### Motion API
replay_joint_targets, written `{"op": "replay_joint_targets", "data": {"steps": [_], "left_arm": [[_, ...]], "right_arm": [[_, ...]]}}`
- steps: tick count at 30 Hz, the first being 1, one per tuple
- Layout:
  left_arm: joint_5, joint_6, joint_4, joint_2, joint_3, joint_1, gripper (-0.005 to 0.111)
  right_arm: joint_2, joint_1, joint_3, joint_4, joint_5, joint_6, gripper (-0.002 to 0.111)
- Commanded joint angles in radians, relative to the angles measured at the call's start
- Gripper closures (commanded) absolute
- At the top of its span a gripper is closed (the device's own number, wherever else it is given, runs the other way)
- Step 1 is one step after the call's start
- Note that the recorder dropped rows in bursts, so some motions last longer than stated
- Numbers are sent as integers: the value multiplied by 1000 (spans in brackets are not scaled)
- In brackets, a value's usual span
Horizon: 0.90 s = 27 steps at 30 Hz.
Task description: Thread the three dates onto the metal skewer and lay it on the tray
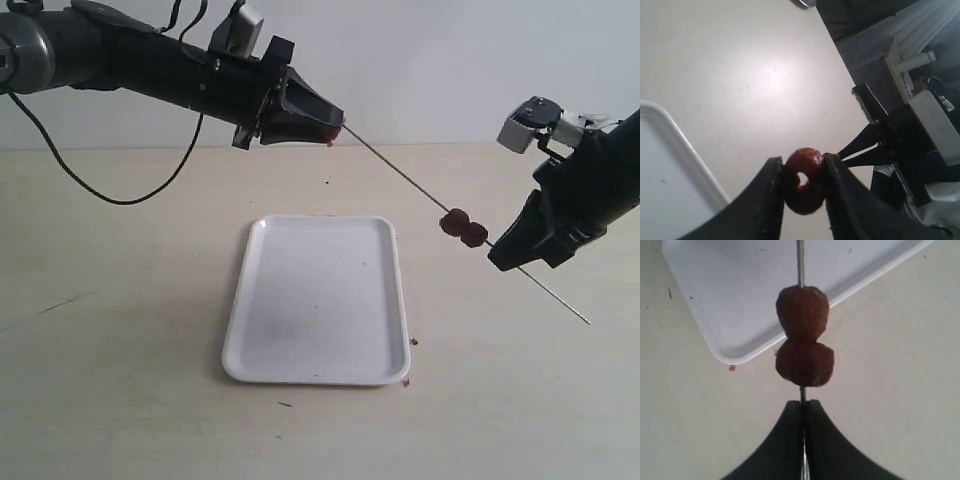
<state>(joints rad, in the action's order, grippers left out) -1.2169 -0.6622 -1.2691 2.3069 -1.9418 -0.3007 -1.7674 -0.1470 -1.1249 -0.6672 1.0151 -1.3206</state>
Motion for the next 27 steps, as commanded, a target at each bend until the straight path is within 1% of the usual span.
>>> {"op": "replay_joint_targets", "data": {"steps": [1, 12, 24, 27], "left_arm": [[-4, 5, -21, -12, -2, -9, 77], [-4, 11, -25, -12, -2, -10, 77], [-4, 11, -25, -11, -2, -68, 77], [-4, 11, -19, -11, -2, -72, 77]], "right_arm": [[9, -4, 1, -14, 6, -2, 108], [9, -4, 1, -14, 45, -6, 108], [9, -4, 1, -60, 51, -47, 108], [9, -4, 1, -62, 51, -47, 108]]}}
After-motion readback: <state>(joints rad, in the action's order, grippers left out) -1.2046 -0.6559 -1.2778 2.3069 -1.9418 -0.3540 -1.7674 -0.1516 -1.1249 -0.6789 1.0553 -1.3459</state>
